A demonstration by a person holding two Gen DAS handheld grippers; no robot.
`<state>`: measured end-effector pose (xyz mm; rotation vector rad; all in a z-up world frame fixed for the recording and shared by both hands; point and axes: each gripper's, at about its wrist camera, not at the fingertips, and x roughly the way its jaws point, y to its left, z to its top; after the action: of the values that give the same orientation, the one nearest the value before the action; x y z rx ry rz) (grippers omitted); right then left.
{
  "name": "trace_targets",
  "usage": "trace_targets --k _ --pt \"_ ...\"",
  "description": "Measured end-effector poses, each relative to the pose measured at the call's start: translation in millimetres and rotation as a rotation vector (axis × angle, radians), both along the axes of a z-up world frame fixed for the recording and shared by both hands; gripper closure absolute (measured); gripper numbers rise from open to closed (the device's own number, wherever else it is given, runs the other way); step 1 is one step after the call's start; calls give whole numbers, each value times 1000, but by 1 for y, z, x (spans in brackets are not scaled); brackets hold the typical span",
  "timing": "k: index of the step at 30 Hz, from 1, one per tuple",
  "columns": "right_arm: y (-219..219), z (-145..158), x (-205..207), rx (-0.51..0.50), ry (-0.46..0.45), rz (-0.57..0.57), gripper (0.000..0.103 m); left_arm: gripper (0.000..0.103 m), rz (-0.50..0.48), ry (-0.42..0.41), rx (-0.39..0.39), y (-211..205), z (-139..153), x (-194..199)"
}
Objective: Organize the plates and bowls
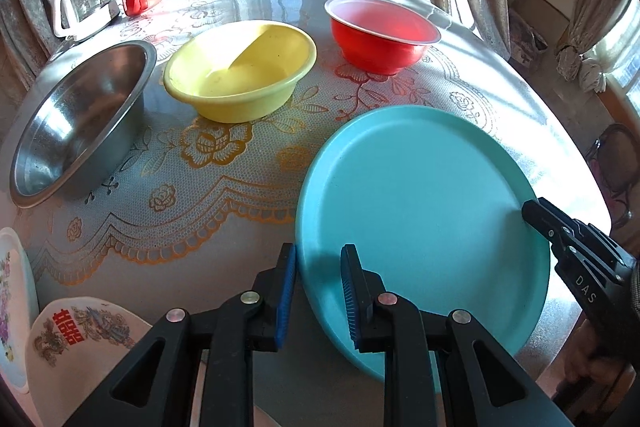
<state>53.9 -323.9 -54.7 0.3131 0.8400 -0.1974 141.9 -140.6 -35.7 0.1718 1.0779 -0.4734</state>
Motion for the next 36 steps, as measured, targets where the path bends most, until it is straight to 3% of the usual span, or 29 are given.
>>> trace_targets --k 12,15,21,27,31,36 --pt "-4 0 0 10 1 -1 83 79 53 -34 -8 -1 -1 -9" --pt "0 0 0 5 4 7 75 79 67 -47 -35 4 3 -13" --pt "0 2 -2 5 8 -15 69 76 78 -135 -100 22 28 -28" --pt "6 24 -8 0 -49 -25 63 69 115 -217 -198 64 53 -48" --pt "28 43 -2 46 -91 70 62 63 175 -246 -231 99 63 -56" --pt "77 57 17 141 -112 263 62 57 258 -323 -204 146 71 -65"
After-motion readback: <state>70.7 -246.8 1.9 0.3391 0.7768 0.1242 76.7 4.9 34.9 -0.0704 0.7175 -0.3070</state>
